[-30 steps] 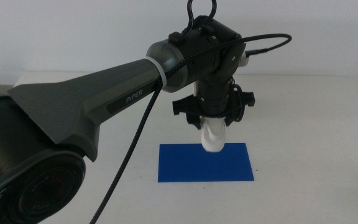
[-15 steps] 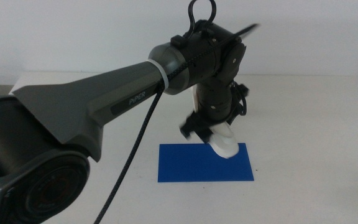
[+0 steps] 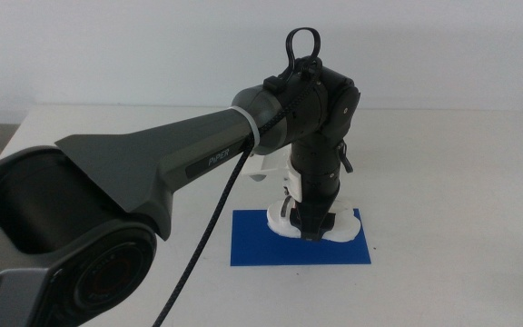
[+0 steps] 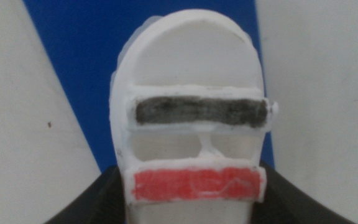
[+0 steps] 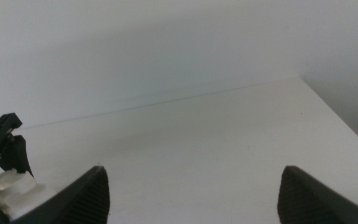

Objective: Use one arm to grab the shoe from the table and place it on the mat.

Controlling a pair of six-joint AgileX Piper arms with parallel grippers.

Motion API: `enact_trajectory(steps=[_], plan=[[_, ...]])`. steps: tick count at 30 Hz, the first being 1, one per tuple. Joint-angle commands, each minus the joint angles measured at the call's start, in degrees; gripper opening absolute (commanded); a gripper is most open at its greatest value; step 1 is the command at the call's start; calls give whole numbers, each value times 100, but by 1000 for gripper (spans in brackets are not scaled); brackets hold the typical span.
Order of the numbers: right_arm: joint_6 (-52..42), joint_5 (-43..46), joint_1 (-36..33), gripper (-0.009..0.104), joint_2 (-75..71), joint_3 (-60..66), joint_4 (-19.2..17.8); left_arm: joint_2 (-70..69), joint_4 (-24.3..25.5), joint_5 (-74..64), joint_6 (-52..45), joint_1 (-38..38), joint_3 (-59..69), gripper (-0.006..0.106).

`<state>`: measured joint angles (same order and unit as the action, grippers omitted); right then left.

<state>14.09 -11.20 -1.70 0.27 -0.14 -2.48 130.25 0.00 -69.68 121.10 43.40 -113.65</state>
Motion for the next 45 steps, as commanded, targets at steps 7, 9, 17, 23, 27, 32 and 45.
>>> enact_trajectory(steps=[7, 9, 17, 23, 27, 32, 45], plan=[[-66, 55, 1, 79, -27, 14, -33, 64, -44, -28, 75, -164, -20, -2], [-66, 55, 1, 79, -27, 14, -33, 74, -44, -28, 75, -163, -20, -2], [-66, 55, 1, 79, -27, 14, -33, 242, -102, -28, 75, -163, -20, -2], [-66, 55, 1, 79, -27, 14, -33, 317, -136, -28, 75, -163, -20, 11], [-66, 55, 1, 79, -27, 14, -33, 317, -159, -28, 75, -163, -20, 80], [-66, 55, 1, 79, -27, 14, -33, 232, -159, -28, 75, -163, -20, 94], [-66, 55, 1, 79, -27, 14, -33, -2747, 1882, -28, -3638, -163, -20, 94]])
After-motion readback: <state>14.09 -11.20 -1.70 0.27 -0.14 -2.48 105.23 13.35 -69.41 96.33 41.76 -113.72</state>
